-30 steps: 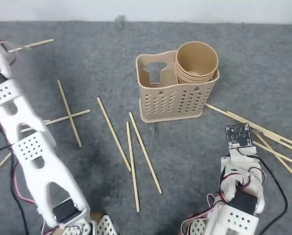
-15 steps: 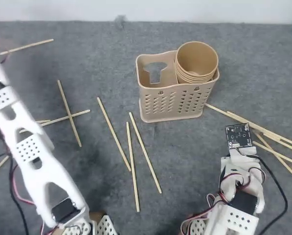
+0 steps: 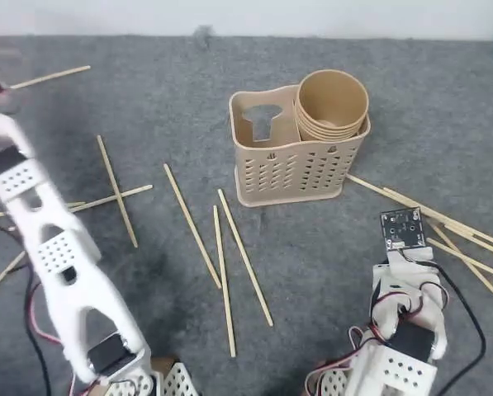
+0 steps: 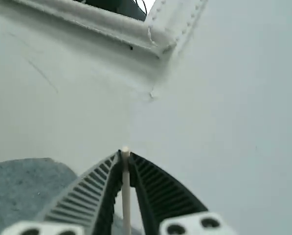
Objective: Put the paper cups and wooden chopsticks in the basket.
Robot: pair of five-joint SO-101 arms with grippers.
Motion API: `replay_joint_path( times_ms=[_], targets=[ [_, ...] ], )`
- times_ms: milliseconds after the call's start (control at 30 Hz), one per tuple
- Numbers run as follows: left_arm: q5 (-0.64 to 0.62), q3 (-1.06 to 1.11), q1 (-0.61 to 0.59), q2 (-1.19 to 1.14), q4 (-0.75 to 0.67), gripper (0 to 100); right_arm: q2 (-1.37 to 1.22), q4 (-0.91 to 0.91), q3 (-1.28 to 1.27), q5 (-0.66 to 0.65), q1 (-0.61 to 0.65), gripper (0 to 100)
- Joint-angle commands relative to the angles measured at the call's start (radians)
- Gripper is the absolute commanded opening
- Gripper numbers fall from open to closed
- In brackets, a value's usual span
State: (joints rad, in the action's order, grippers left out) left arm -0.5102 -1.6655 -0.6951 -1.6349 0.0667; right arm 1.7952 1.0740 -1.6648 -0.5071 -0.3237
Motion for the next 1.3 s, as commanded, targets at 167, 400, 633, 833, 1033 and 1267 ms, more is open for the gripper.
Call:
replay_joint_path(
  times_ms=[167, 400, 633, 833, 1033, 1267],
  targets=[
    [0.138, 0.025, 0.057, -0.072, -0.17, 1, -0.01, 0.007, -0.02, -0.011, 0.012, 0.9],
    [0.143, -0.016, 0.034, -0.069, 0.0, 1, -0.01, 0.007, -0.02, -0.011, 0.012, 0.9],
    [0.175, -0.013, 0.017, 0.083, 0.465, 1, -0.01, 0.002, -0.02, -0.011, 0.012, 0.9],
    [0.176, -0.013, 0.034, 0.256, 0.878, 1, -0.01, 0.002, -0.02, -0.011, 0.01, 0.9],
    [0.178, -0.013, 0.032, 0.356, 1.077, 1, -0.008, 0.005, -0.02, -0.011, 0.01, 0.9],
    [0.226, -0.013, 0.017, 0.436, 1.244, 1, -0.005, 0.007, -0.02, -0.011, 0.007, 0.9]
  ],
)
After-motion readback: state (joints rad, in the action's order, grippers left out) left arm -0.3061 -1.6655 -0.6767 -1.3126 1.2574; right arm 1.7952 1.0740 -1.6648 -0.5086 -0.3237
